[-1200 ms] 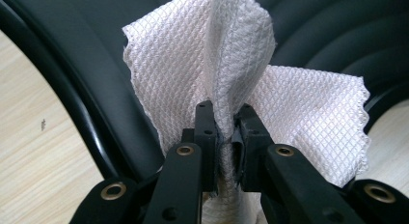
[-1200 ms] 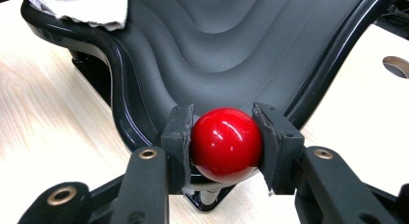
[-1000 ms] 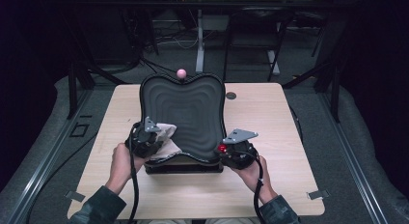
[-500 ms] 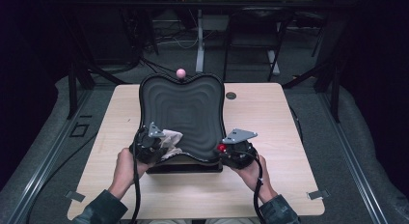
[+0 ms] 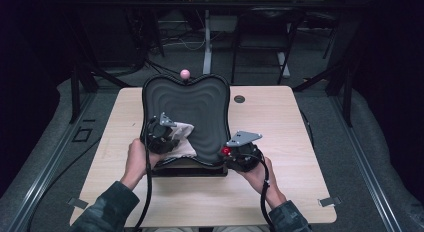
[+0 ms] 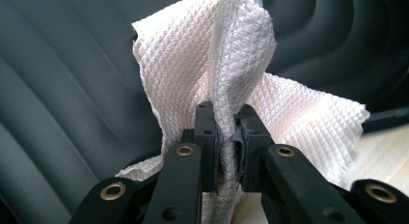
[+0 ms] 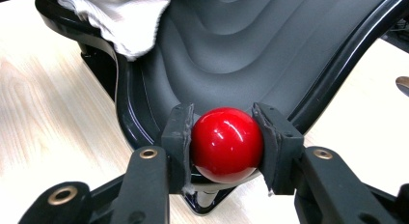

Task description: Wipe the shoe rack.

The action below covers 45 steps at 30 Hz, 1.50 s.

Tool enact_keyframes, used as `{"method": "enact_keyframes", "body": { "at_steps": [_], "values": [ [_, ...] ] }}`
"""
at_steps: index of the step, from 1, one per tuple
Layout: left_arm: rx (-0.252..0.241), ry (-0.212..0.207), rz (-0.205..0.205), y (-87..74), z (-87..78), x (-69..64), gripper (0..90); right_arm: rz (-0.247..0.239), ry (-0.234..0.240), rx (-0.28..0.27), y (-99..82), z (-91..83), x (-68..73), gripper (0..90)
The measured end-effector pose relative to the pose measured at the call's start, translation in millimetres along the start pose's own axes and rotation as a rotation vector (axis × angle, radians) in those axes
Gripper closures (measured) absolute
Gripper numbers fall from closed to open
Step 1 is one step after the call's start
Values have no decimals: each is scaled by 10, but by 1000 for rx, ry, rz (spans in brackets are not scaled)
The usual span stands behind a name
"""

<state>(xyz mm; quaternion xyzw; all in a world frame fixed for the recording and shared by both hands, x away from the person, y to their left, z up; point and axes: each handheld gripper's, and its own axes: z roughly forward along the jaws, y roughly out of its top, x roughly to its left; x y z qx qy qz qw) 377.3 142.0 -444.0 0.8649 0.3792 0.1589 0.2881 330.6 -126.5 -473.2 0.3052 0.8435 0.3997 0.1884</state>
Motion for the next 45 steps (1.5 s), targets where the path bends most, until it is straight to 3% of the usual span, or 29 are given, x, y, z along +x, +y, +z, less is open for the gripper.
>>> {"method": "enact_keyframes", "body": {
  "at_steps": [3, 6, 7, 8, 10, 20, 26, 34, 38, 45],
  "values": [
    [2, 22, 0, 55, 8, 47, 816, 5, -8, 5, 25, 32, 5, 602],
    [-2, 16, -20, 138, 30, 161, 813, 3, 18, -14, 36, 64, -4, 602],
    [-2, 13, -27, 162, 29, 193, 812, 5, 3, -8, 43, 73, 6, 602],
    [-4, 46, -26, 229, 23, 253, 811, 1, 4, -8, 43, 74, 8, 602],
    [-6, 51, -32, 289, 26, 306, 810, 6, 11, -9, 39, 70, 5, 602],
    [-22, 111, -11, 540, 70, 362, 810, 7, 16, -22, 29, 76, 3, 602],
    [-41, 127, -32, 735, 101, 464, 811, 5, 18, -23, 30, 78, -1, 602],
    [-35, 195, -30, 1005, 120, 610, 810, 2, 17, -24, 29, 78, -2, 602],
    [-43, 204, -51, 1071, 122, 688, 810, 3, 19, -24, 30, 80, -2, 602],
    [-48, 198, -58, 1120, 138, 709, 809, -1, 26, -25, 30, 83, -8, 602]
  ]
}}
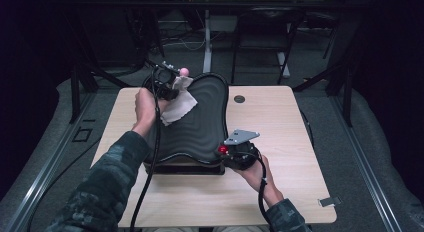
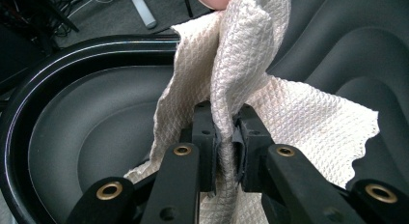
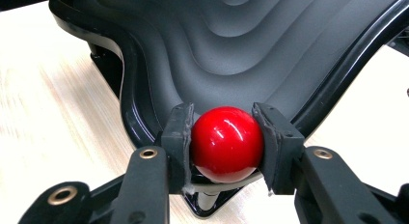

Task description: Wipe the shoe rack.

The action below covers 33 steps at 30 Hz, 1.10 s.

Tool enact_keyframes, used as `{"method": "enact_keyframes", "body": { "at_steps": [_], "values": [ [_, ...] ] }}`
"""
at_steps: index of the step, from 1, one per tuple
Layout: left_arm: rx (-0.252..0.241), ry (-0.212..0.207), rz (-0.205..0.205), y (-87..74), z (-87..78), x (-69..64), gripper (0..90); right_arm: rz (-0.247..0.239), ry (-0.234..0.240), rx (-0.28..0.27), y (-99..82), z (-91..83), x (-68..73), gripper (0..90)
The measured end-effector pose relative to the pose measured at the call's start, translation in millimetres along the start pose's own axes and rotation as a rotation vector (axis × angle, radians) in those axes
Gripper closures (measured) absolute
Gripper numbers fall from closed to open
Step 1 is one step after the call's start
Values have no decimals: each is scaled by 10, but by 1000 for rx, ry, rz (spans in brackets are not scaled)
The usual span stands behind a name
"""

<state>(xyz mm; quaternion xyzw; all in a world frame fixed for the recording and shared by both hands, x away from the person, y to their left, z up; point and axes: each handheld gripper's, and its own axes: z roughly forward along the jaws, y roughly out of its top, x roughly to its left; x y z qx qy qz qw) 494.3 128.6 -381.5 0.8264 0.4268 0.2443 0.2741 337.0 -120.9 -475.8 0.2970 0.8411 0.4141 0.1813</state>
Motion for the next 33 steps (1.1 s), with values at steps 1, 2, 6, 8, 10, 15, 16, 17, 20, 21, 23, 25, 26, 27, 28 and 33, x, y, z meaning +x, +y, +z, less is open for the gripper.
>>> {"method": "enact_keyframes", "body": {
  "at_steps": [1, 2, 6, 8, 10, 15, 16, 17, 20, 21, 23, 25, 26, 27, 28, 33],
  "values": [
    [0, -1, 0, -1, -1, 1, 810, -1, -1, 0, 0, 0, 1, 602],
    [-1, -2, -2, -3, 0, 2, 810, -1, -3, 2, 0, -1, 1, 602],
    [0, -9, -2, -11, -2, 3, 812, -2, -3, 0, -1, -1, 0, 602],
    [5, -15, 3, -21, -6, -8, 812, -1, -2, -3, -2, 1, 0, 602],
    [8, -21, 11, -45, -12, -31, 813, -1, -5, -1, -3, 0, 1, 602],
    [9, -36, 11, -104, -19, -70, 813, -4, -4, -2, -3, 0, 0, 602],
    [9, -34, 14, -119, -23, -85, 813, -1, -6, -4, -5, 1, 1, 602],
    [7, -34, 16, -134, -27, -104, 813, -3, -1, -7, -6, 2, 0, 602],
    [17, -51, 32, -194, -43, -183, 813, -7, -15, 1, -7, -3, 5, 602],
    [17, -51, 32, -194, -43, -183, 813, -7, -12, -5, -10, -1, 4, 602],
    [16, -57, 37, -238, -49, -220, 813, -6, -13, -3, -9, -1, 5, 602],
    [11, -64, 33, -286, -62, -244, 813, -8, -14, -3, -8, -1, 6, 602],
    [13, -74, 31, -315, -71, -257, 814, -9, -13, -3, -7, 1, 6, 602],
    [16, -83, 35, -362, -78, -282, 813, -9, -5, -4, -7, 4, 5, 602],
    [16, -83, 35, -362, -78, -282, 813, -9, -5, -4, -7, 4, 5, 602],
    [12, -112, 39, -518, -105, -367, 813, -11, 8, -19, 0, 32, 6, 602]
  ]
}}
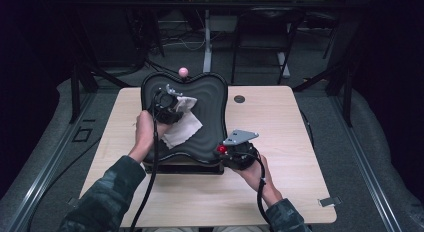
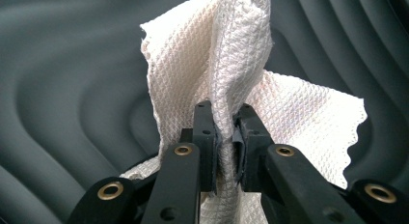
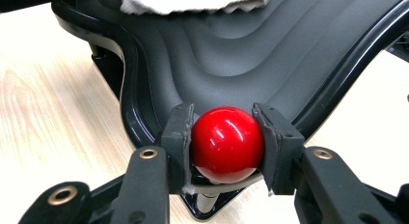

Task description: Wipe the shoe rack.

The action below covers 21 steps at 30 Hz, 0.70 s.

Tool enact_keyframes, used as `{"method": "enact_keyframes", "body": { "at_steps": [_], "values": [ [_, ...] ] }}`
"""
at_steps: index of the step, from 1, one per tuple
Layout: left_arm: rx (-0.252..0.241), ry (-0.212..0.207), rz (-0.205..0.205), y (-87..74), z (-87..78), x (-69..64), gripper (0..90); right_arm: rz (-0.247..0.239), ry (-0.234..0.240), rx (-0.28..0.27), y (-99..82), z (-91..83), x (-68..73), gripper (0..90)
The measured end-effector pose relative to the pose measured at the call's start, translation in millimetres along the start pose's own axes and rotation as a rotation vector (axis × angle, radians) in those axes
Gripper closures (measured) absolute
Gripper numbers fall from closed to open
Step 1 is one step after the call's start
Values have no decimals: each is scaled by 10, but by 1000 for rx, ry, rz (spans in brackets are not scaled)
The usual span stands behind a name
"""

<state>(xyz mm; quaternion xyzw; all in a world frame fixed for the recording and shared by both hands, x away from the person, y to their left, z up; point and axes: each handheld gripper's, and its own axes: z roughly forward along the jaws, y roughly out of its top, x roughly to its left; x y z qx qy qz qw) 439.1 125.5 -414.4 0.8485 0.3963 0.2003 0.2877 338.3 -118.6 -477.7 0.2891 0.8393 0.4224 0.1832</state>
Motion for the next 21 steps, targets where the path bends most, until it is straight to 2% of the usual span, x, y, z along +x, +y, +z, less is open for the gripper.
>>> {"method": "enact_keyframes", "body": {
  "at_steps": [1, 4, 7, 10, 11, 17, 21],
  "values": [
    [-1, -7, 7, -68, -9, -55, 813, -2, -8, 11, 4, -6, 0, 602],
    [3, -19, 19, -124, -14, -107, 813, -7, -15, 13, 7, 0, -1, 602],
    [7, -44, 32, -229, -15, -221, 813, -6, -8, 7, 15, 18, 0, 602],
    [8, -42, 48, -274, -23, -273, 813, -11, -5, 7, 27, 34, -3, 602],
    [12, -57, 49, -314, -19, -304, 813, -10, -4, 6, 28, 38, -1, 602],
    [26, -68, 72, -417, -28, -398, 814, -10, -2, -3, 43, 73, 8, 602],
    [24, -58, 89, -467, -36, -438, 815, -4, -10, -2, 42, 70, 10, 599]
  ]
}}
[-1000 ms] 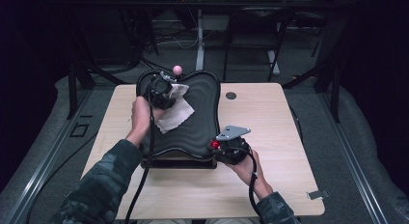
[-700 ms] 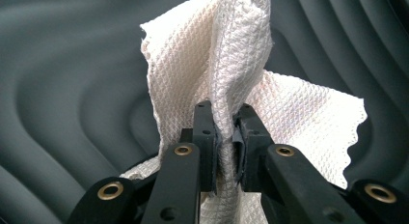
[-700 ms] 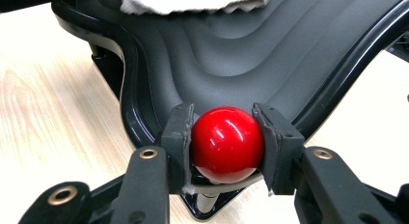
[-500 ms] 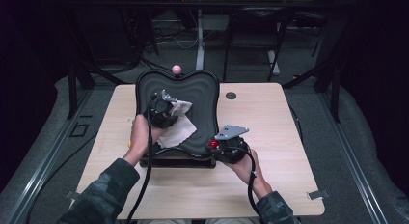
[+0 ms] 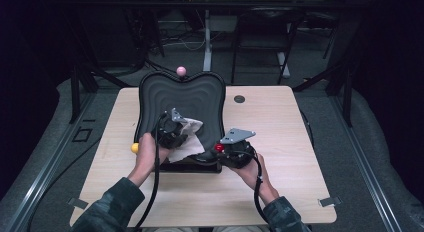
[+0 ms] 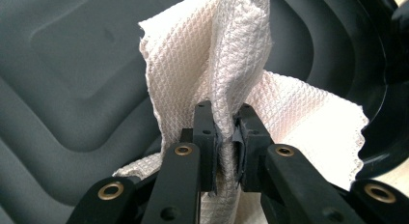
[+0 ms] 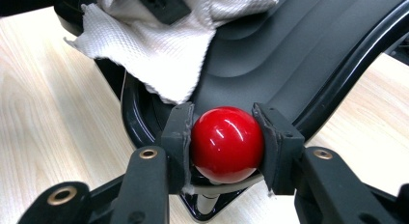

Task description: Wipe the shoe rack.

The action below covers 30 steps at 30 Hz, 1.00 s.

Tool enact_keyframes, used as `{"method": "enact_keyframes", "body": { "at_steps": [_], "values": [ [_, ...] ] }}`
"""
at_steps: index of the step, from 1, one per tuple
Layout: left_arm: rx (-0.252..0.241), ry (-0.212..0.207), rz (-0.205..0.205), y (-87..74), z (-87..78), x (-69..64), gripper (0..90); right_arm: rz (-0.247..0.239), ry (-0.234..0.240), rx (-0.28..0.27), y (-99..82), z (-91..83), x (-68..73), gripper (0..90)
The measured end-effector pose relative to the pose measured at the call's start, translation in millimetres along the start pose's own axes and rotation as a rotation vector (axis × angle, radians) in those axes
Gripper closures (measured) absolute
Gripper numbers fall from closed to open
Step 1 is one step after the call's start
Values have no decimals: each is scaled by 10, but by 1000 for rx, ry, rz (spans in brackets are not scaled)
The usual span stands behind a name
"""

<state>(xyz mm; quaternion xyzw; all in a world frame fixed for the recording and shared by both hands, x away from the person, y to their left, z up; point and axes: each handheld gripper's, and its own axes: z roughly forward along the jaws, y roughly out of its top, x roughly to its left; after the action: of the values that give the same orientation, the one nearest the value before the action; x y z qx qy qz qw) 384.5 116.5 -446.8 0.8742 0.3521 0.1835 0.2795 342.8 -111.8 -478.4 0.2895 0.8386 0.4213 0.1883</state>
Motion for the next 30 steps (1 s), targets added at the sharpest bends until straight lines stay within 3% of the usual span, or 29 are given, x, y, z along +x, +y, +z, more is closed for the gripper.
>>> {"method": "enact_keyframes", "body": {
  "at_steps": [4, 7, 9, 10, 16, 22, 30],
  "values": [
    [8, 13, 29, -37, -14, -28, 818, 17, -6, -3, -4, -21, 4, 557],
    [5, 11, 27, -55, -18, -27, 819, 30, -20, 5, -8, -76, -13, 543],
    [6, 4, 21, -71, -24, -21, 819, 36, 16, 4, -23, -72, -21, 584],
    [2, -5, 9, -90, -28, -13, 819, 25, -1, 16, -26, -72, -5, 589],
    [-8, -8, 2, -91, -25, -18, 816, 18, 1, 12, -32, -72, -6, 596],
    [-23, -16, 12, 6, 23, -71, 815, 13, -3, 10, -33, -69, 4, 597],
    [-33, -10, 15, 120, 50, -43, 814, 8, -3, 10, -33, -68, 8, 597]
  ]
}}
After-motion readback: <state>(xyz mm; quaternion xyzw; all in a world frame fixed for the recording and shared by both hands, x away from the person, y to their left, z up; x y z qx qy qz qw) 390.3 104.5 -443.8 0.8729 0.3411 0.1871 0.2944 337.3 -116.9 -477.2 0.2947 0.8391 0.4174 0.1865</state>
